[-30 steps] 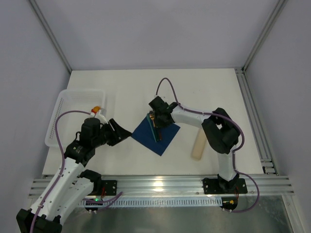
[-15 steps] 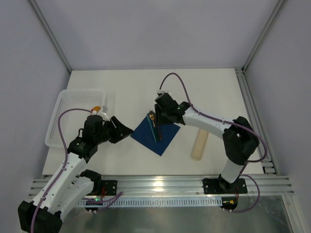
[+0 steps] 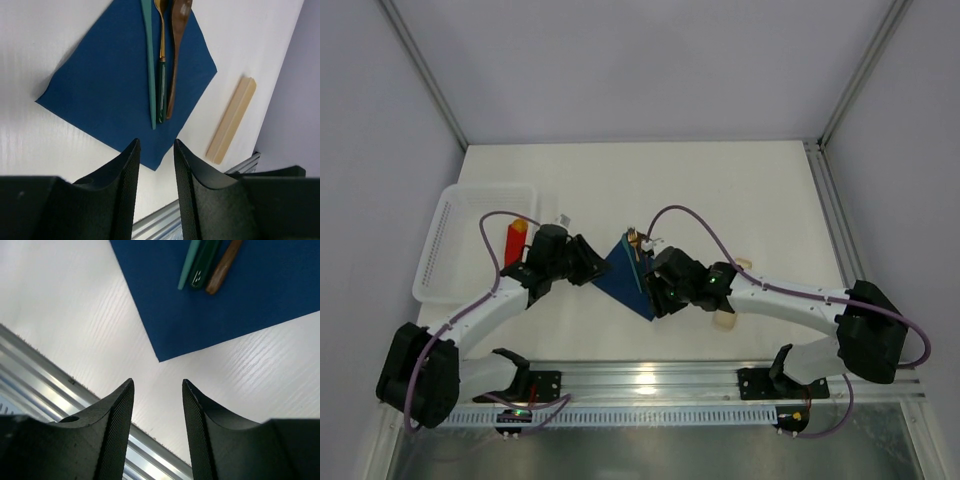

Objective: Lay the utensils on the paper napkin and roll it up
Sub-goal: Roll the napkin at the center of the board.

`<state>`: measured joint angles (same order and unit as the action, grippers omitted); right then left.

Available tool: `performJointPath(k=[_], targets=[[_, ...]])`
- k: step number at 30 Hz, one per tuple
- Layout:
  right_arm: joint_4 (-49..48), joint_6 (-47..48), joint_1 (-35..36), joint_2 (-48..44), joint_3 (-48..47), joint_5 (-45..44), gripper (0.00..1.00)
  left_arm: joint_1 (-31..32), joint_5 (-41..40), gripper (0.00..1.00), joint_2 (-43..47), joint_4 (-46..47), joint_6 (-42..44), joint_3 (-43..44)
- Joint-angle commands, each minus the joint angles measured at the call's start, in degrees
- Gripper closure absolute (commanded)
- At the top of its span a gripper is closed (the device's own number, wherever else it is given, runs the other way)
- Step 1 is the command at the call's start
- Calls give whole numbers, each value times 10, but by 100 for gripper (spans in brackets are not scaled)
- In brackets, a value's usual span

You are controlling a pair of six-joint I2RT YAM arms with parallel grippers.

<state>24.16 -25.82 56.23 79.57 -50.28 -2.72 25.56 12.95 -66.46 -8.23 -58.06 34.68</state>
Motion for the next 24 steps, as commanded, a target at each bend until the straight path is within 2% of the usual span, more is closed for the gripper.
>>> performJointPath(k=[1,4,13,24], targets=[[-53,18,6,-28,26,18,54,5,-32,66,-20,62,4,22],[-77,24,13,-4,29,33,59,5,-30,69,-46,58,11,40],[-77,44,29,63,0,8,60,6,4,74,-128,116,-2,37],[-76,39,48,109,-21,-24,64,6,-10,75,-140,112,9,30]])
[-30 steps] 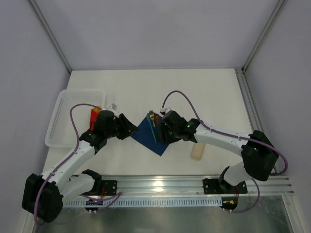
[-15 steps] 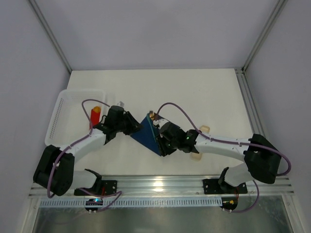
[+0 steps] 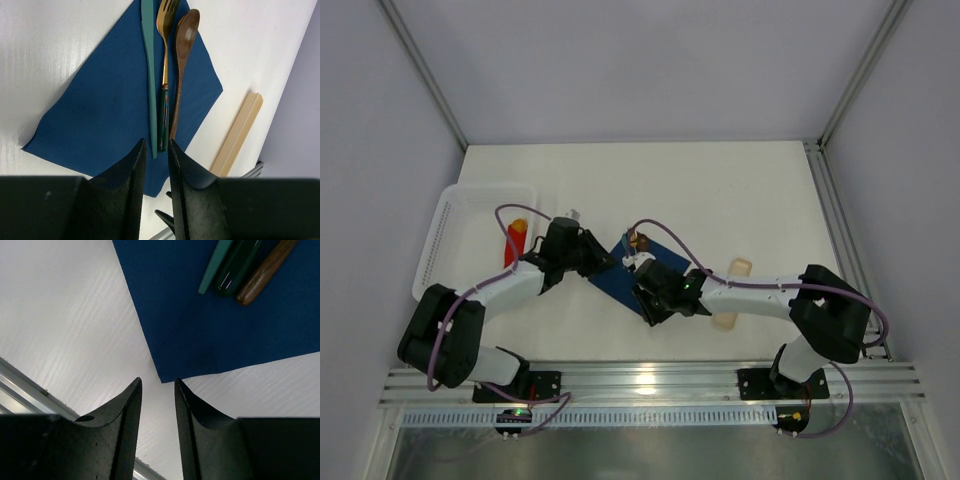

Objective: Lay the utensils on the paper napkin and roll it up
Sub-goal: Roll the napkin at the center of the board.

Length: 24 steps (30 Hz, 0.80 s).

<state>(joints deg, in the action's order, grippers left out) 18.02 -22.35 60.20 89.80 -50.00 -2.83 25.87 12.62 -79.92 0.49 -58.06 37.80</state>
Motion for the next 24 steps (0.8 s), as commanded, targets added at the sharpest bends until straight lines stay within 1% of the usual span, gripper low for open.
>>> performJointPath(k=[1,7,13,21,24], targets=[[-13,4,9,8,-25,-27,64,2,-7,75,-8,26,8,-2],[0,5,18,25,-31,-60,65,3,-6,75,-18,31,4,-6],[0,0,27,28,-27,-66,66,3,-7,75,-20,29,3,-7],[0,-11,42,42,-24,-74,70,3,-9,75,-24,31,1,-14],[7,-16,52,41,-25,-89,70,4,-9,75,-23,32,0,-15]])
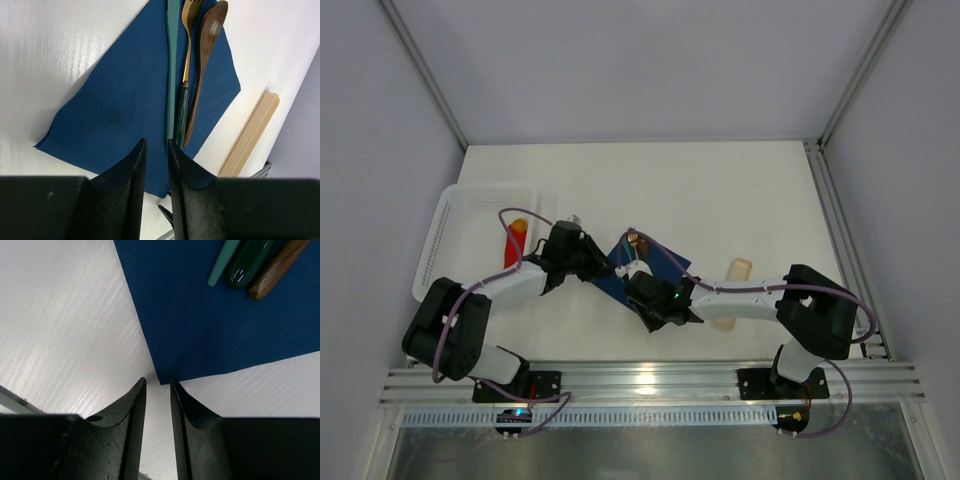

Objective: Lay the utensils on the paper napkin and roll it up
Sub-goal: Roll the napkin at the center of the board.

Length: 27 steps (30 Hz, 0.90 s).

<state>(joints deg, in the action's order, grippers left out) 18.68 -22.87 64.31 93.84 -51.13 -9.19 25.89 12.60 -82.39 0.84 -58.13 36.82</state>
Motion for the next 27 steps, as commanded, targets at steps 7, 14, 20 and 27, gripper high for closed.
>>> performJointPath(k=[7,14,20,27], targets=[[5,-17,13,8,-14,-46,75,4,-9,75,3,28,0,-9],[8,-15,13,10,-22,-81,77,4,-7,75,6,29,1,-10],[10,-10,13,20,-31,-83,78,4,-6,75,2,30,0,-11],[7,-7,13,17,-37,-81,93,5,-6,75,8,29,0,-14]])
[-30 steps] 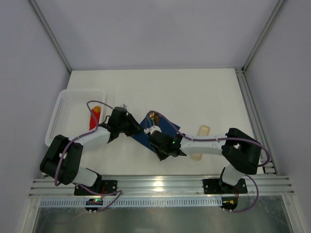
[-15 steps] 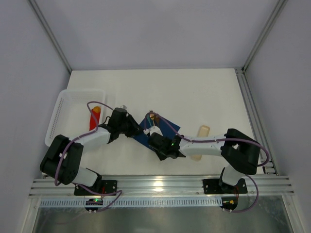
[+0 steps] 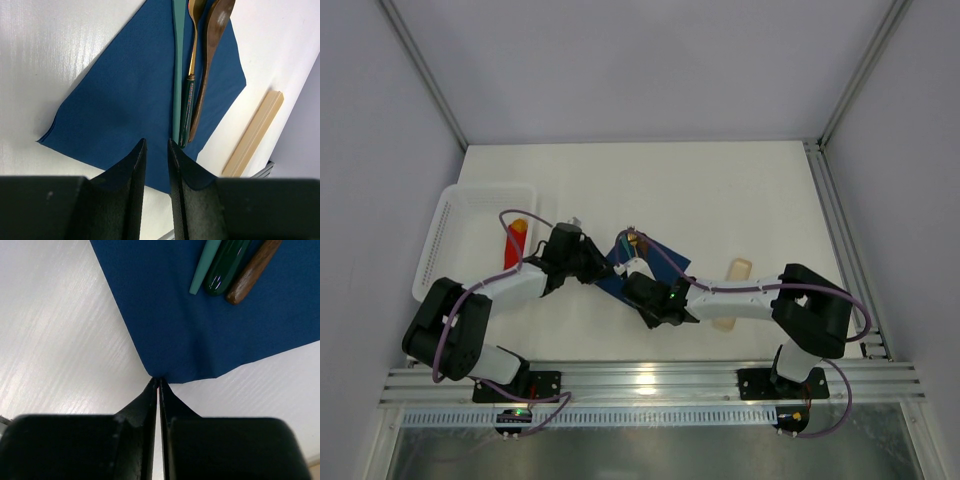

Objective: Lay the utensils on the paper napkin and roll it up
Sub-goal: Roll the napkin at the center of the board.

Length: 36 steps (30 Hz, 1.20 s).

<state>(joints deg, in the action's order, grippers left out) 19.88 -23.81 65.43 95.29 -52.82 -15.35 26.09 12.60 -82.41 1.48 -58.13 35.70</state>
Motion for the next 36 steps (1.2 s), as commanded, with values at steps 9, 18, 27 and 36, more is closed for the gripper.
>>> performJointPath(k=[9,18,27,36], targets=[[9,13,2,-16,-33,-25,96,3,0,75,18,23,2,-1],[31,27,2,-16,-64,-52,97,11,1,75,24,20,3,2],[48,39,1,-4,-102,-85,96,28,-43,74,58,-36,33,23],[56,27,-19,5,-113,-95,97,29,-42,74,56,-36,33,22]])
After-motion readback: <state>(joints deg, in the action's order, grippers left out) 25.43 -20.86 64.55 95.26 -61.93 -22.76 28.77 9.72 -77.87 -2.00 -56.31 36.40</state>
